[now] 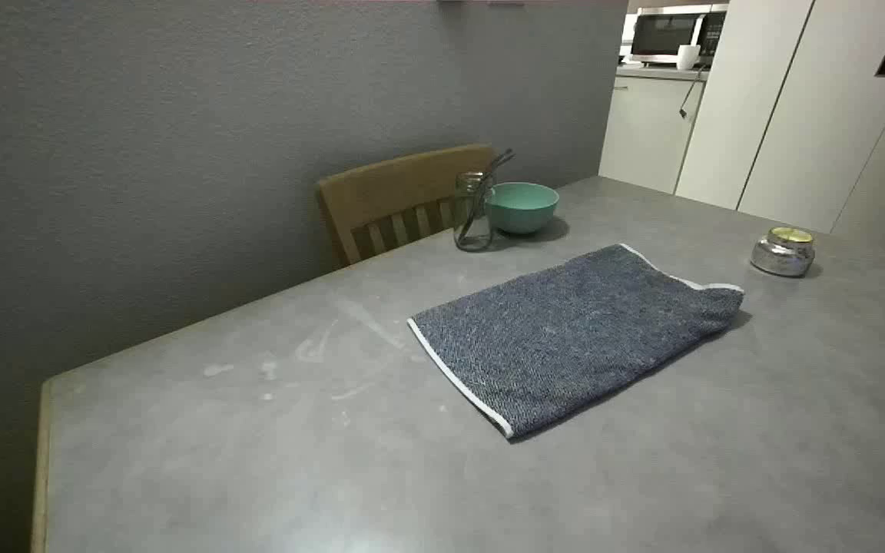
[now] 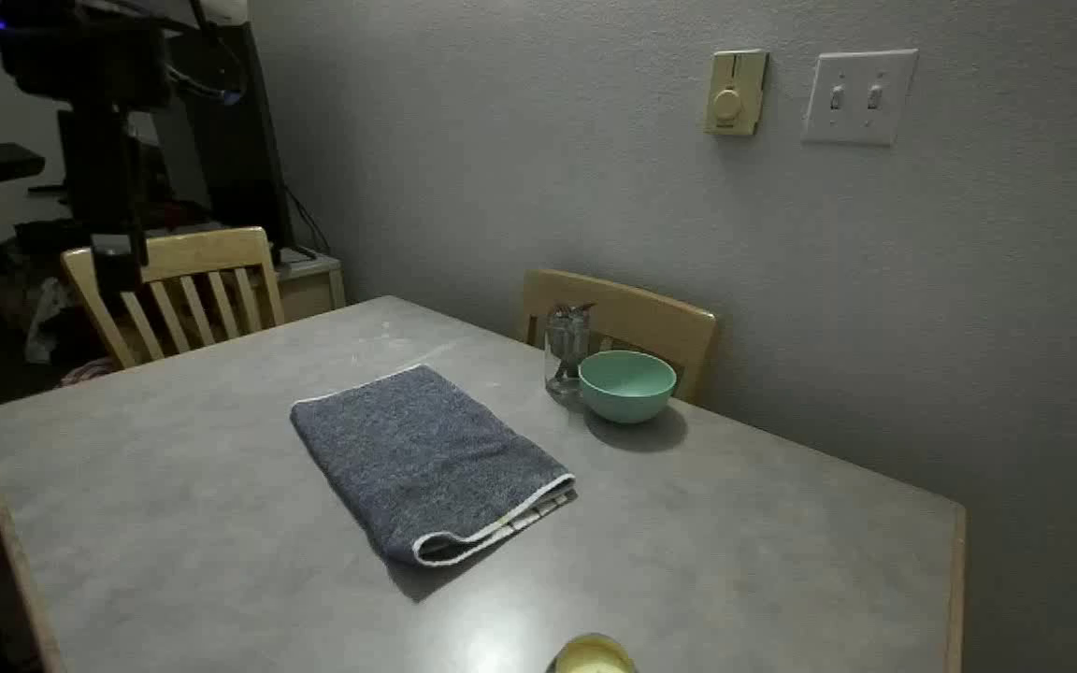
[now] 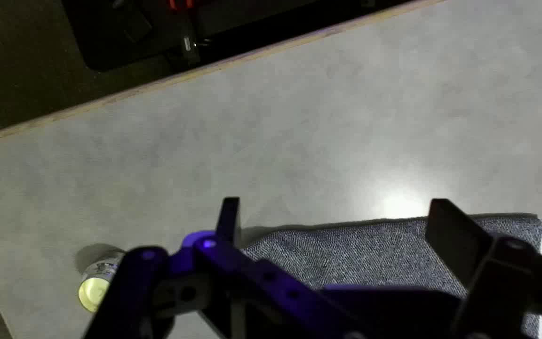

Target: Fold the grey towel on the table in half

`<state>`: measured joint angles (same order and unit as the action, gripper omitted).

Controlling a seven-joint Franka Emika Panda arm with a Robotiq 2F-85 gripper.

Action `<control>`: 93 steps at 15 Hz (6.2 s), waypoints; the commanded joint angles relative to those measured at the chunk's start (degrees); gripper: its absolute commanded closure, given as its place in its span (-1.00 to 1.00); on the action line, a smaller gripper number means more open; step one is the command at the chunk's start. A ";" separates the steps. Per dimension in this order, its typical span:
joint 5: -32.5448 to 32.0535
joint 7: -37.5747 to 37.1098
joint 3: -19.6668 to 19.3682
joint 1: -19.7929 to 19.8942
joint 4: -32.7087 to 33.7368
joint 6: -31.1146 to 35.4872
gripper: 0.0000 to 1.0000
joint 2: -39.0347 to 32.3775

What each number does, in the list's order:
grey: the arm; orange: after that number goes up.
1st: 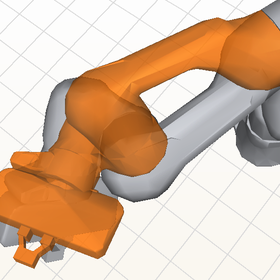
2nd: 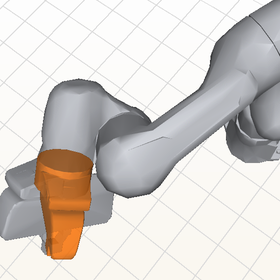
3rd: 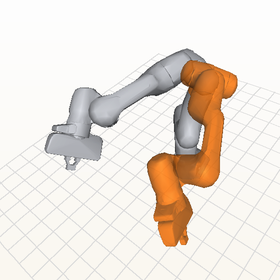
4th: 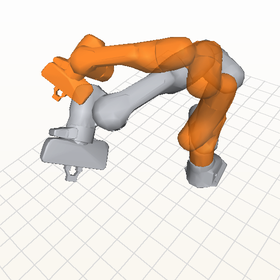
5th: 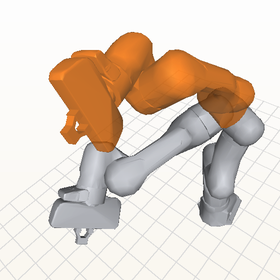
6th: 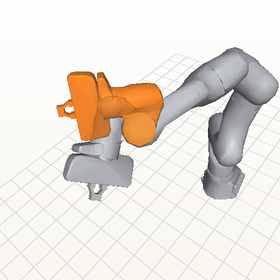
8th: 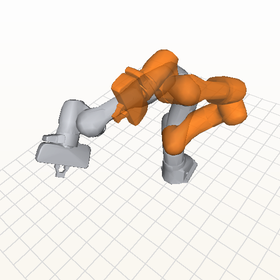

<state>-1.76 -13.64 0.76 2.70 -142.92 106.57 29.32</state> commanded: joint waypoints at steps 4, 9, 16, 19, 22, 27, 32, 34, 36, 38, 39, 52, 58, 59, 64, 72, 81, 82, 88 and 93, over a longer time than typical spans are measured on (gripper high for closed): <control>0.02 1.98 0.08 -0.08 0.56 1.51 -1.00 -1.89; 1.80 8.69 -0.18 -2.80 4.02 5.58 -1.00 -12.08; 3.84 15.75 0.62 -6.00 7.27 6.43 -1.00 -21.00; 3.96 17.71 0.70 -6.30 9.75 6.38 -1.00 -24.94; 6.73 12.95 0.39 -5.89 9.70 7.77 -1.00 -25.20; 17.83 4.64 2.22 -7.58 17.76 10.88 -1.00 -34.94; 18.29 3.76 4.55 -8.96 21.93 10.21 -1.00 -39.58; 18.44 3.94 5.48 -9.88 26.08 9.66 -1.00 -44.42; 18.44 4.17 5.53 -9.99 27.70 9.30 -1.00 -46.25; 18.44 4.35 5.45 -9.80 28.08 8.88 -1.00 -46.27; 18.44 4.36 5.45 -9.80 28.17 8.72 -1.00 -46.21; 9.37 -10.89 4.05 -15.69 48.39 4.23 -1.00 -64.39; -0.66 -9.90 2.15 -20.18 58.05 5.02 -1.00 -72.56; -1.02 -9.01 2.39 -20.14 58.66 5.52 -1.00 -73.12; 0.59 -8.37 3.59 -19.75 56.74 8.30 -1.00 -72.32; -15.61 -11.67 -1.93 -27.17 59.09 14.28 -1.00 -75.45; -16.79 -21.57 -4.21 -28.03 62.30 13.68 -1.00 -78.98; -15.24 -23.72 -4.09 -27.52 62.64 12.64 -1.00 -79.18; -8.43 -32.75 -3.36 -25.46 63.63 12.36 -1.00 -80.24; -5.49 -29.43 -1.30 -23.35 64.58 15.23 -1.00 -81.07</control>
<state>-9.18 -45.73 -2.52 -22.70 -80.45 120.61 -50.20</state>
